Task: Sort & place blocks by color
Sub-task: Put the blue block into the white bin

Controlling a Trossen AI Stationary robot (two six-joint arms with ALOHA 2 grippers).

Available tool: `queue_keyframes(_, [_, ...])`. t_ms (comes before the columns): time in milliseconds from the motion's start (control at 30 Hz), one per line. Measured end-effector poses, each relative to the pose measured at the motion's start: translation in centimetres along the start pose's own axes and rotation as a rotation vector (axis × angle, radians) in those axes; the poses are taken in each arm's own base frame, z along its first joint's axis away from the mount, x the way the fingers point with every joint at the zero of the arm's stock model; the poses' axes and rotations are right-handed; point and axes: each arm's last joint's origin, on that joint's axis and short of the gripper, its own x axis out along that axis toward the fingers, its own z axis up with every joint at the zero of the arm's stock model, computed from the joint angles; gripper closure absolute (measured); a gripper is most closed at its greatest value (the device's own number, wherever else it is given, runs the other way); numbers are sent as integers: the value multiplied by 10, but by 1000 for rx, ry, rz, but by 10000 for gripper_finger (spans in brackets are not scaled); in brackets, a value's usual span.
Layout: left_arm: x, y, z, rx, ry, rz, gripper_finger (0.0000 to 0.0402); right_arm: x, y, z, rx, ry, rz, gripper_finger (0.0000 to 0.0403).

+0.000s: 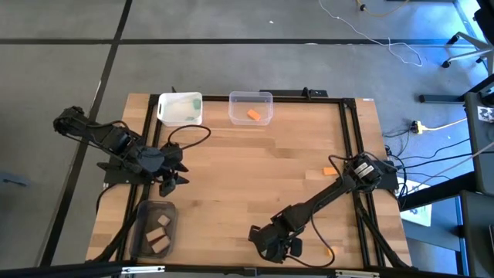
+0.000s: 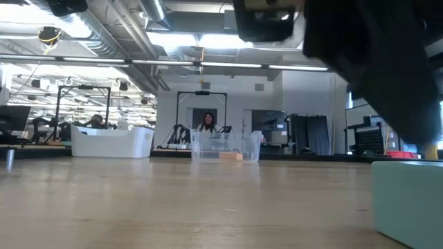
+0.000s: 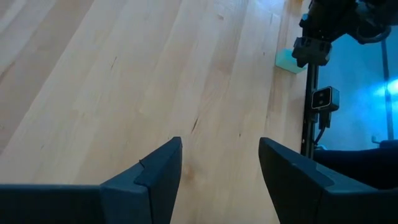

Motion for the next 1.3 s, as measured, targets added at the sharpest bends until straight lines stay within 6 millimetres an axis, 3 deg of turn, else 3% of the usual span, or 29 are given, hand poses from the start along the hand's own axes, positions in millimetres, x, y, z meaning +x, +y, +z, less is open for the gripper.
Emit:
queue_keyframes(200, [0, 0, 0, 0, -1, 1, 198, -10, -4, 9, -6, -5, -1, 228])
queue_keyframes(600, [0, 0, 0, 0, -1, 1, 198, -12, 0, 7, -201, 34, 46, 228])
queue_keyframes(1300, [0, 0, 0, 0, -2, -1, 198, 9, -6, -5, -219, 18, 10, 228])
